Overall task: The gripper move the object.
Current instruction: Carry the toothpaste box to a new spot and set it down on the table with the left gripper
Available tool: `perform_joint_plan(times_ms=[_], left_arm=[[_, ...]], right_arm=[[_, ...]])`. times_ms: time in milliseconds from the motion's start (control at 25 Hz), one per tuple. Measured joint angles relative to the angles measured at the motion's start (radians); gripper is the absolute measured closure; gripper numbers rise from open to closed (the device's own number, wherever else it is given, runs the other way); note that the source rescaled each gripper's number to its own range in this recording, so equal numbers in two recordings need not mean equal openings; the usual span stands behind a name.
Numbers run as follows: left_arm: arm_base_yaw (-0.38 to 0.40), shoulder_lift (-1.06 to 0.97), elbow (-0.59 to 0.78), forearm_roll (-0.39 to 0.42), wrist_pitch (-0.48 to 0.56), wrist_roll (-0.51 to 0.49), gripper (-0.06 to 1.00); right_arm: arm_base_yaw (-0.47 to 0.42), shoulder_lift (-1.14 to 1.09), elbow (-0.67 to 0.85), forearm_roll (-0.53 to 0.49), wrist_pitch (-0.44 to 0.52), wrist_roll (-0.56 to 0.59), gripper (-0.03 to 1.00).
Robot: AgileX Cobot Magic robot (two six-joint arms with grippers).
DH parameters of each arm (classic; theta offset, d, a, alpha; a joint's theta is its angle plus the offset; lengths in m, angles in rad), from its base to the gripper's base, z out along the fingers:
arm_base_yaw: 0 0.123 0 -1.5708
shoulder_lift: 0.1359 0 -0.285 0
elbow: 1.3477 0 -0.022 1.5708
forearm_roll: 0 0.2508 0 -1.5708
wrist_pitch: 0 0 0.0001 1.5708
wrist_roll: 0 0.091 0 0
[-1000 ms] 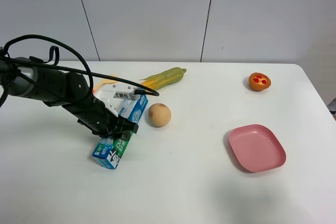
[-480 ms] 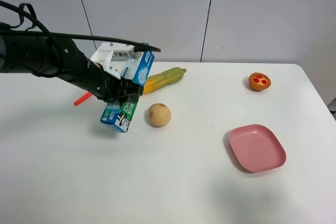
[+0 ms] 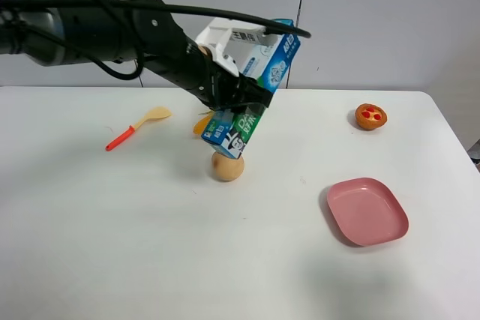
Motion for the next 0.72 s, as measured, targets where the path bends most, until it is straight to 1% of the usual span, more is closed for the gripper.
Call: perform_joint_plan(times_ms=[200, 480, 720], left_arm=[[-0.040, 0.140, -0.083, -0.005, 0.021, 0.003, 0.93], [-0.054, 0.287, -0.214, -0.046, 0.036, 0.041, 0.93], [-0.063, 0.384, -0.298, -0.053, 0.054, 0.055, 0.93]], right_arm=[[0.000, 0.000, 0.000, 0.000, 0.000, 0.000, -0.03], [0.000, 0.000, 0.000, 0.000, 0.000, 0.000, -0.03], [0.000, 0.000, 0.000, 0.000, 0.000, 0.000, -0.03]])
